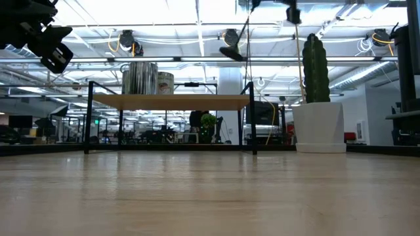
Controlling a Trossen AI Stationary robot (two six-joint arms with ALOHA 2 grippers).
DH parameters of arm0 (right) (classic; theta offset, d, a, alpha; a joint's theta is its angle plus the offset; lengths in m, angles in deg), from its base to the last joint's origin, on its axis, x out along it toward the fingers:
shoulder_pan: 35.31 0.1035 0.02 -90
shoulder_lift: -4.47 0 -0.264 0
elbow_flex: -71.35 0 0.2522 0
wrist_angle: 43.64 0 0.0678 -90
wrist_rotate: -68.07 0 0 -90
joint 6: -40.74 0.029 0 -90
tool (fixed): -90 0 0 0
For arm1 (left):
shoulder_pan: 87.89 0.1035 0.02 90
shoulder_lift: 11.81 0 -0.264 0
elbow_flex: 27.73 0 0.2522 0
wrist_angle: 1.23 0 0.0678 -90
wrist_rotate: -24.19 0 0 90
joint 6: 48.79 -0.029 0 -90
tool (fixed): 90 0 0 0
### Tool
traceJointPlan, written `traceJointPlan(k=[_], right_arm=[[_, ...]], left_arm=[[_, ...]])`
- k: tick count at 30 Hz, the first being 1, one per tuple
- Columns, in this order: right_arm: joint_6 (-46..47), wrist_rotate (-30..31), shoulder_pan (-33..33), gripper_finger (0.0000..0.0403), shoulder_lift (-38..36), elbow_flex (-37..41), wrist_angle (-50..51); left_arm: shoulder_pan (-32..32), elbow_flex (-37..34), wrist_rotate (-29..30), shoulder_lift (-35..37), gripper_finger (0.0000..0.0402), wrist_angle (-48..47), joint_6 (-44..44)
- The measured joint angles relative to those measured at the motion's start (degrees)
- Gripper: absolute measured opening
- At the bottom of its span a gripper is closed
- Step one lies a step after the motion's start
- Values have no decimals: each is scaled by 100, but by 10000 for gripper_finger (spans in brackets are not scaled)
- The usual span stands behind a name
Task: Pick & Place candle stick holders
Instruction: Put the top black candle holder on the shelf
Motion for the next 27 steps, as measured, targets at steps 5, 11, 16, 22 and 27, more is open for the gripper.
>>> traceJointPlan(k=[5,11,16,22,27], right_arm=[[150,-434,-271,0,465,0,-451],[9,-541,-663,0,842,0,-566],[-115,-553,-912,0,1146,2,-832],[-322,-557,-1129,0,1541,7,-921],[-373,-559,-1273,0,1694,9,-1183]], left_arm=[[1,0,0,0,143,0,7],[1,0,0,0,143,-1,5],[1,0,0,0,143,-2,5],[-1,0,-2,0,143,-2,3],[1,0,-2,0,143,-2,3]])
